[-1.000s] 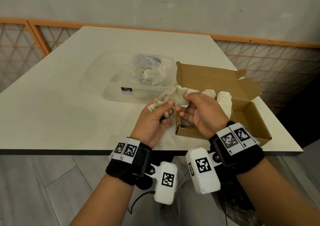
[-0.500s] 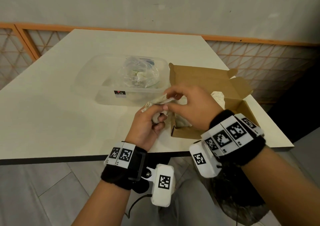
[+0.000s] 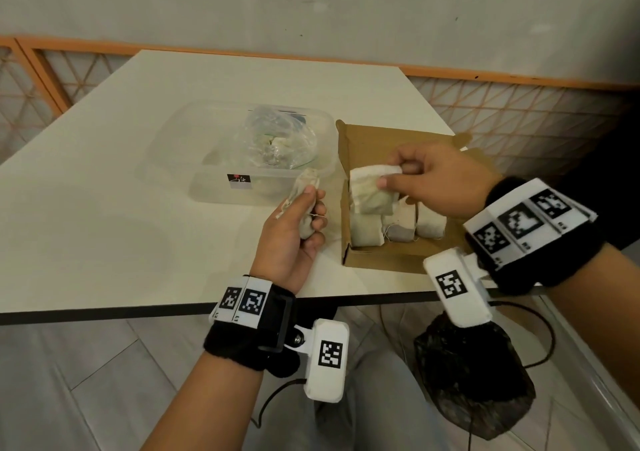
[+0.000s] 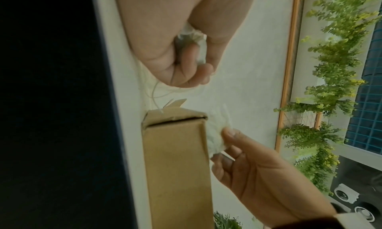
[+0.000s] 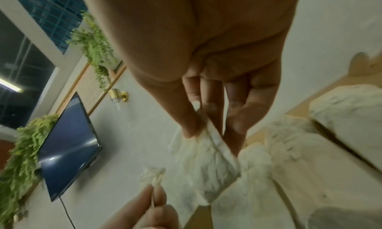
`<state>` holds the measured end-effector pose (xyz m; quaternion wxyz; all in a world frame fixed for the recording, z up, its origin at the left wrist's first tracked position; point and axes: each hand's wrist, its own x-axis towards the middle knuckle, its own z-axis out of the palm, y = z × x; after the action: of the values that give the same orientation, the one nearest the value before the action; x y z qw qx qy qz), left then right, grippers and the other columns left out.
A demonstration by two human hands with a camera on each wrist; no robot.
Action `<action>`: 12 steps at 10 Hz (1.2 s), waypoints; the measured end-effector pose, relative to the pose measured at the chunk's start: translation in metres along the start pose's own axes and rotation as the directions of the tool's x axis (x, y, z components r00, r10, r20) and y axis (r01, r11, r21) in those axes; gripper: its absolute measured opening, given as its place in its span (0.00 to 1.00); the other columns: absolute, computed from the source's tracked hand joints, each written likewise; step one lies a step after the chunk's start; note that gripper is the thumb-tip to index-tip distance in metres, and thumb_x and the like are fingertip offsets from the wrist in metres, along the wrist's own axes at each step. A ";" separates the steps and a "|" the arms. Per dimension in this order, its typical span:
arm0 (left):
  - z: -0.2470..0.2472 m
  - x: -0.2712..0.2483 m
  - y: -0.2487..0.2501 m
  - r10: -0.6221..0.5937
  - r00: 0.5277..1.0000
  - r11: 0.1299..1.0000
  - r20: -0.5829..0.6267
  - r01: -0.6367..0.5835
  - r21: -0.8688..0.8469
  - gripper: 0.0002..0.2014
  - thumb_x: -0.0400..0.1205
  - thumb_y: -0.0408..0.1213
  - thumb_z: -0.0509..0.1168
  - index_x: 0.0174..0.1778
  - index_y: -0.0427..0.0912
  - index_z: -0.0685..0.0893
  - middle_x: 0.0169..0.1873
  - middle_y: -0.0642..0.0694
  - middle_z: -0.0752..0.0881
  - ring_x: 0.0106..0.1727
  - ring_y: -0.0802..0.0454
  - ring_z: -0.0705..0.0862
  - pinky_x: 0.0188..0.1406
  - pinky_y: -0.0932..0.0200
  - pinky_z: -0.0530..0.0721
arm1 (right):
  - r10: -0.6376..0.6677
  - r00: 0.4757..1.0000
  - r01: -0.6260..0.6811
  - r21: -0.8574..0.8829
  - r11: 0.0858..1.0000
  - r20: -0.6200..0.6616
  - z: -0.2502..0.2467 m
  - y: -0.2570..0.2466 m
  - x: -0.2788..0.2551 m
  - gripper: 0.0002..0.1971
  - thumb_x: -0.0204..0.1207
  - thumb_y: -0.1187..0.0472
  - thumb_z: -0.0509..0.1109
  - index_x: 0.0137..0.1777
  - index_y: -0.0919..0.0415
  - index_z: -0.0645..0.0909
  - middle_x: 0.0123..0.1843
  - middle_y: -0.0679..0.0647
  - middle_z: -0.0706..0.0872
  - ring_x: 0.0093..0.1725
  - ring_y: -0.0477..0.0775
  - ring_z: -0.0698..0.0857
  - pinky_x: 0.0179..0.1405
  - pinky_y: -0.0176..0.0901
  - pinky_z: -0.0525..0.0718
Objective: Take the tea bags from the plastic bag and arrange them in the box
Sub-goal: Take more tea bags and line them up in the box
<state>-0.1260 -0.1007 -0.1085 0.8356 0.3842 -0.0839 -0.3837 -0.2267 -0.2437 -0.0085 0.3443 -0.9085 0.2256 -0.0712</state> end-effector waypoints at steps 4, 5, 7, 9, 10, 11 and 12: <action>0.000 0.001 0.000 0.004 1.000 1.000 0.003 -0.004 0.009 0.08 0.83 0.39 0.62 0.42 0.40 0.81 0.28 0.50 0.78 0.23 0.61 0.73 0.15 0.71 0.65 | 0.267 0.939 -0.323 0.289 0.901 0.215 0.029 0.025 0.004 0.05 0.74 0.71 0.70 0.47 0.64 0.79 0.31 0.59 0.80 0.21 0.46 0.84 0.23 0.32 0.85; 0.000 0.000 0.000 0.008 1.000 1.000 0.002 -0.008 0.015 0.08 0.83 0.39 0.62 0.42 0.40 0.82 0.28 0.50 0.78 0.23 0.61 0.73 0.15 0.71 0.65 | 0.263 0.957 -0.284 0.234 0.930 0.120 0.030 0.022 0.002 0.07 0.73 0.67 0.73 0.49 0.62 0.79 0.33 0.57 0.83 0.26 0.50 0.85 0.26 0.35 0.85; -0.001 0.001 -0.001 0.004 1.000 1.000 0.005 -0.004 0.020 0.08 0.83 0.39 0.62 0.42 0.40 0.82 0.28 0.50 0.78 0.23 0.61 0.73 0.15 0.71 0.65 | -0.008 0.991 -0.012 -0.149 0.989 -0.136 0.015 0.016 -0.022 0.06 0.75 0.63 0.69 0.50 0.53 0.80 0.43 0.48 0.81 0.41 0.45 0.80 0.40 0.30 0.77; -0.001 0.001 -0.001 0.001 1.000 1.000 0.013 -0.001 0.008 0.08 0.83 0.39 0.62 0.42 0.40 0.82 0.28 0.50 0.78 0.23 0.61 0.73 0.15 0.71 0.66 | 0.107 0.957 0.005 -0.382 0.924 0.271 0.017 0.023 -0.032 0.11 0.80 0.57 0.62 0.55 0.51 0.86 0.51 0.45 0.87 0.51 0.45 0.83 0.56 0.38 0.81; -0.001 0.001 0.000 0.001 1.000 1.000 0.013 -0.001 0.006 0.08 0.83 0.39 0.62 0.42 0.40 0.81 0.28 0.50 0.78 0.23 0.61 0.73 0.15 0.71 0.66 | 0.099 0.959 0.005 -0.364 0.932 0.266 0.024 0.026 -0.031 0.14 0.82 0.57 0.59 0.60 0.50 0.85 0.57 0.46 0.86 0.56 0.46 0.82 0.61 0.40 0.79; -0.001 0.000 -0.001 -0.003 1.000 1.000 0.008 0.003 0.012 0.07 0.83 0.38 0.62 0.43 0.40 0.82 0.28 0.50 0.78 0.23 0.62 0.73 0.15 0.72 0.65 | 0.063 0.972 0.014 -0.319 0.947 0.228 0.027 0.026 -0.029 0.13 0.81 0.58 0.60 0.59 0.51 0.85 0.56 0.45 0.86 0.53 0.44 0.81 0.53 0.32 0.78; 0.000 -0.001 -0.002 0.006 1.000 0.999 0.003 -0.006 0.038 0.06 0.82 0.37 0.63 0.44 0.39 0.83 0.28 0.51 0.78 0.23 0.61 0.73 0.16 0.72 0.65 | -0.020 0.998 0.030 -0.185 0.982 0.060 0.024 0.017 -0.024 0.10 0.80 0.56 0.64 0.55 0.52 0.85 0.48 0.43 0.84 0.42 0.37 0.78 0.40 0.20 0.73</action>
<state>-0.1278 -0.1005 -0.1095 0.8292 0.3991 -0.0933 -0.3801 -0.2476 -0.2297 -0.0367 0.2638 -0.9411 0.2097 -0.0276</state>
